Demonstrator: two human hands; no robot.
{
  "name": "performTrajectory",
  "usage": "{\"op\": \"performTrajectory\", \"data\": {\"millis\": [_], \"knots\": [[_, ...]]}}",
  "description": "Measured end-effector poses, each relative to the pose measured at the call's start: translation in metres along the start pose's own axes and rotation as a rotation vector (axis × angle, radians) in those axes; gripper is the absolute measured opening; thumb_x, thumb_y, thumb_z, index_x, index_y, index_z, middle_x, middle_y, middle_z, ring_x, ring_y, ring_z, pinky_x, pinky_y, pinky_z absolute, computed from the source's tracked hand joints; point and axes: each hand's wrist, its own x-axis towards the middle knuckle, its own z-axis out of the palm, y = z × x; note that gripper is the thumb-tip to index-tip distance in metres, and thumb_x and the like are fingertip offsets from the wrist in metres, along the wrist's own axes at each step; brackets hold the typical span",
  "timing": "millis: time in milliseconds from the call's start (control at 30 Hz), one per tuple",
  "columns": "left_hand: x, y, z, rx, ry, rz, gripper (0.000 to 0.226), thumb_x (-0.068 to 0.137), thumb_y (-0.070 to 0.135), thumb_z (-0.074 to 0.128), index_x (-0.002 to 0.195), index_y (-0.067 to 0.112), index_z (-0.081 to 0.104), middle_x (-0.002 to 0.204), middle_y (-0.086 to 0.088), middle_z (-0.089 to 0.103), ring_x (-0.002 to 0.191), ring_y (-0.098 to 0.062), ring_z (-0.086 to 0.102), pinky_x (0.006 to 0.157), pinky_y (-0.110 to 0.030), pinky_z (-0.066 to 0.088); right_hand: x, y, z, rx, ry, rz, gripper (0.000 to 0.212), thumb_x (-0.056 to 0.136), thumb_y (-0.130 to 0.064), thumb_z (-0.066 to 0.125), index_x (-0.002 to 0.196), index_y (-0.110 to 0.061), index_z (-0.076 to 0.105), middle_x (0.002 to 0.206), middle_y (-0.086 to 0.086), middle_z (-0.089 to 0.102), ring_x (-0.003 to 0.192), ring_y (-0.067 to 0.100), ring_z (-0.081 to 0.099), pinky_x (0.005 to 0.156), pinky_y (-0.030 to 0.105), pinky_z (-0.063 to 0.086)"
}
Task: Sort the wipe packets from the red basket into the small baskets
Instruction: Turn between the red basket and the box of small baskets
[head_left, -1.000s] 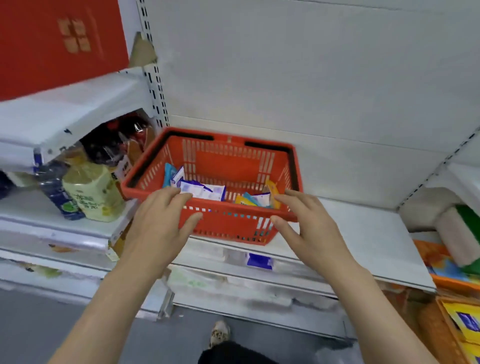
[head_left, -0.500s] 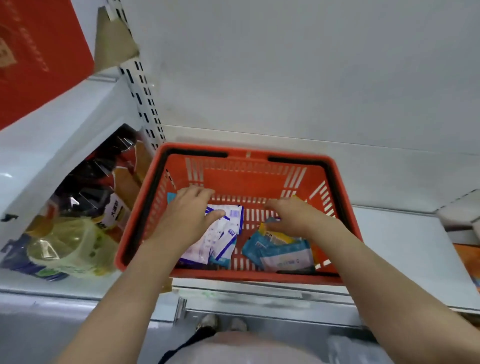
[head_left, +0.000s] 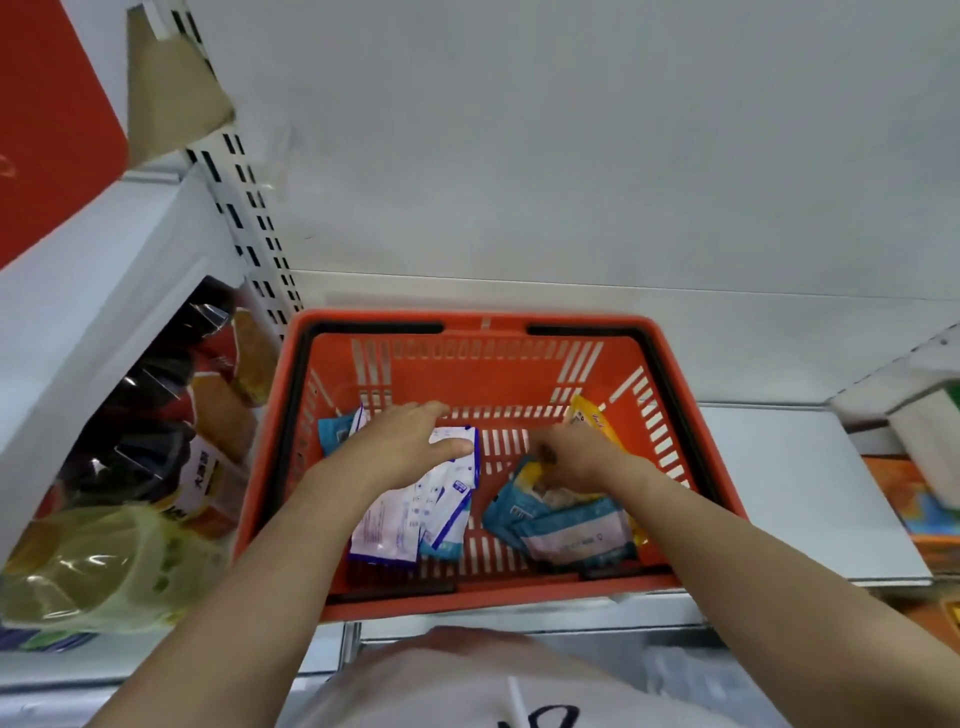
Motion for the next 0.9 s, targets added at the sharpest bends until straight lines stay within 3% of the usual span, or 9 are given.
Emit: {"op": "performTrajectory", "data": {"millis": [67, 167, 300, 367, 467, 567, 700, 800, 900], "knots": [[0.002, -0.002, -0.002, -0.079, -0.006, -0.007, 0.074, 0.090, 0.063, 0.049, 0.150, 0.023, 0.031, 0.154, -0.003, 0.037, 0.137, -0.023, 0.040, 0.107, -0.037, 0.038, -0.004, 0.000, -0.010, 0.180, 0.166, 0.013, 0.027, 0.077, -0.029, 0.081, 0.091, -0.025, 0.058, 0.092, -0.008, 0.061, 0.090, 0.020, 0.062, 0.071, 0.028, 0.048], [0.004, 0.001, -0.005, -0.349, 0.011, 0.019, 0.077, 0.087, 0.063, 0.054, 0.150, 0.026, 0.030, 0.147, 0.002, 0.047, 0.128, -0.018, 0.050, 0.094, -0.035, 0.047, -0.017, -0.011, -0.031, 0.854, 0.346, 0.060, 0.028, 0.078, -0.024, 0.083, 0.094, -0.019, 0.060, 0.090, 0.006, 0.069, 0.080, 0.022, 0.068, 0.067, 0.037, 0.057], [0.004, 0.008, -0.005, -0.640, 0.051, 0.045, 0.084, 0.069, 0.070, 0.069, 0.139, 0.031, 0.043, 0.129, 0.011, 0.060, 0.110, -0.012, 0.063, 0.091, -0.040, 0.053, -0.034, -0.034, -0.039, 1.407, 0.308, -0.021, 0.021, 0.087, -0.013, 0.073, 0.100, -0.004, 0.059, 0.100, 0.022, 0.072, 0.092, 0.035, 0.071, 0.084, 0.046, 0.057], [0.008, 0.005, -0.001, -0.668, 0.093, 0.044, 0.066, 0.070, 0.054, 0.077, 0.125, 0.026, 0.055, 0.115, 0.008, 0.068, 0.100, -0.013, 0.068, 0.087, -0.046, 0.056, -0.035, -0.035, -0.035, 1.492, 0.274, 0.007, 0.022, 0.090, -0.016, 0.069, 0.104, -0.003, 0.058, 0.102, 0.018, 0.074, 0.098, 0.033, 0.071, 0.088, 0.042, 0.057], [0.010, 0.000, 0.001, -0.596, 0.191, 0.004, 0.028, 0.082, 0.032, 0.077, 0.104, 0.025, 0.059, 0.099, 0.008, 0.069, 0.087, -0.012, 0.068, 0.077, -0.037, 0.057, -0.036, -0.019, -0.036, 1.028, 0.455, 0.220, 0.026, 0.091, -0.034, 0.068, 0.105, -0.014, 0.060, 0.101, -0.003, 0.070, 0.088, 0.014, 0.068, 0.073, 0.029, 0.058], [0.009, -0.005, -0.003, -0.642, 0.266, -0.055, 0.025, 0.086, 0.032, 0.073, 0.105, 0.023, 0.060, 0.093, 0.009, 0.067, 0.082, -0.011, 0.067, 0.066, -0.028, 0.052, -0.039, -0.003, -0.036, 0.545, 0.412, 0.423, 0.024, 0.092, -0.035, 0.066, 0.099, -0.018, 0.051, 0.093, -0.008, 0.058, 0.070, 0.004, 0.052, 0.052, 0.019, 0.037], [0.006, -0.007, -0.005, -0.699, 0.285, -0.048, 0.026, 0.088, 0.033, 0.070, 0.110, 0.023, 0.060, 0.092, 0.009, 0.067, 0.082, -0.014, 0.069, 0.072, -0.033, 0.056, -0.030, -0.001, -0.019, 0.254, 0.072, 0.482, 0.022, 0.089, -0.033, 0.069, 0.085, -0.019, 0.052, 0.077, -0.004, 0.054, 0.075, 0.015, 0.055, 0.065, 0.026, 0.043], [0.004, -0.006, -0.004, -0.724, 0.272, -0.028, 0.029, 0.089, 0.032, 0.069, 0.114, 0.021, 0.060, 0.097, 0.006, 0.069, 0.083, -0.014, 0.070, 0.071, -0.033, 0.057, -0.025, -0.001, -0.009, 0.104, -0.030, 0.461, 0.029, 0.085, -0.036, 0.072, 0.102, -0.018, 0.056, 0.093, 0.000, 0.059, 0.083, 0.019, 0.055, 0.069, 0.029, 0.044], [0.003, -0.005, -0.003, -0.709, 0.249, -0.011, 0.030, 0.088, 0.033, 0.070, 0.114, 0.022, 0.060, 0.098, 0.006, 0.070, 0.083, -0.015, 0.070, 0.075, -0.038, 0.059, -0.023, 0.003, -0.003, 0.182, -0.085, 0.457, 0.036, 0.082, -0.037, 0.077, 0.099, -0.020, 0.049, 0.097, 0.000, 0.058, 0.088, 0.019, 0.056, 0.073, 0.029, 0.046]]}}
